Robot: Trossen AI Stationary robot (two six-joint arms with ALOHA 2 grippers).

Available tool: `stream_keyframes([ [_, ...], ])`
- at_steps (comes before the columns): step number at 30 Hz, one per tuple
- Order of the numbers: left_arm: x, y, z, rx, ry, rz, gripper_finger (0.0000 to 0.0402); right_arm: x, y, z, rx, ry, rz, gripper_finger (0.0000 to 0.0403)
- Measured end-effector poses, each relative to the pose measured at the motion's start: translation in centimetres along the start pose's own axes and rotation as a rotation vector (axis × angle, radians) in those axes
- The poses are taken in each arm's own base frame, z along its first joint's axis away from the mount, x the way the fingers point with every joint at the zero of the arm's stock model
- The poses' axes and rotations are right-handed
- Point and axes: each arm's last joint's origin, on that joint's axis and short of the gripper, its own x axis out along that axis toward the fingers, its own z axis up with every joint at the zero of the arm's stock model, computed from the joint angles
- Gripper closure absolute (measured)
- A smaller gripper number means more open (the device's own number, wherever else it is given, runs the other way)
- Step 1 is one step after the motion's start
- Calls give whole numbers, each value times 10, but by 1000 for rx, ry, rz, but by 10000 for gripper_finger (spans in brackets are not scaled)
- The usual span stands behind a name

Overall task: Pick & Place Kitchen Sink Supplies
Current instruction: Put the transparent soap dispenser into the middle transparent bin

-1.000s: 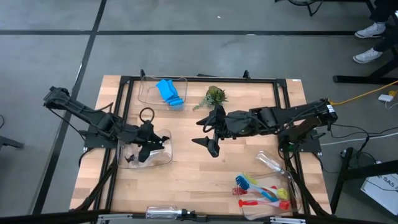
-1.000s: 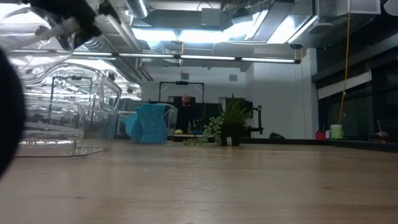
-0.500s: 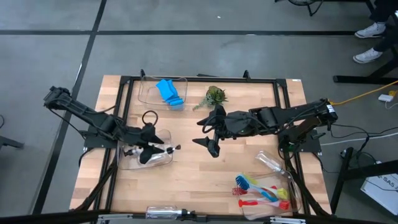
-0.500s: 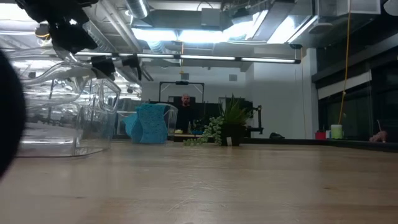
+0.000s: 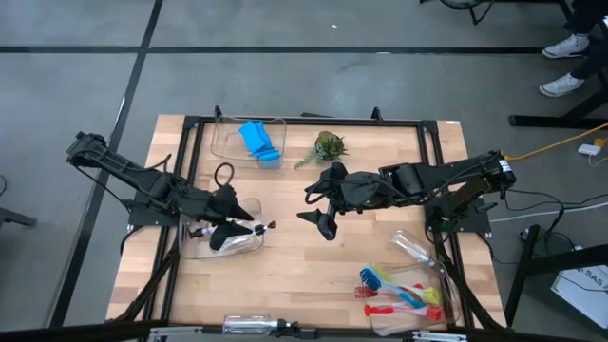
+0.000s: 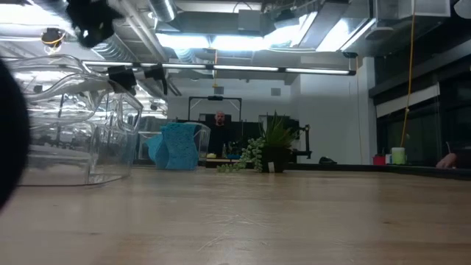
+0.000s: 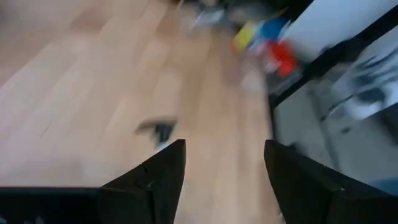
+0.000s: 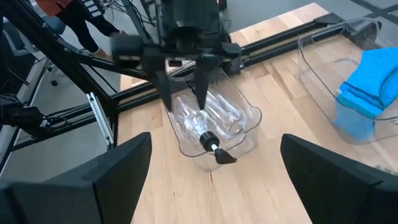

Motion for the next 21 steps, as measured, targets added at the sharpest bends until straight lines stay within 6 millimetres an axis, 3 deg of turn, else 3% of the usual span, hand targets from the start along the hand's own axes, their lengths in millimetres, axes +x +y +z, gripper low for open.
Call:
stream_keyframes([
  [5, -3, -18, 18, 68, -78, -118, 190, 0, 1, 1, 4, -10, 5, 50],
  [11, -1, -51, 40, 241, -39, -118, 190, -1, 4, 3, 1, -36, 24, 50],
  [21, 29, -94, 54, 491, 135, -66, 190, -9, 28, 2, 7, -103, 127, 50],
])
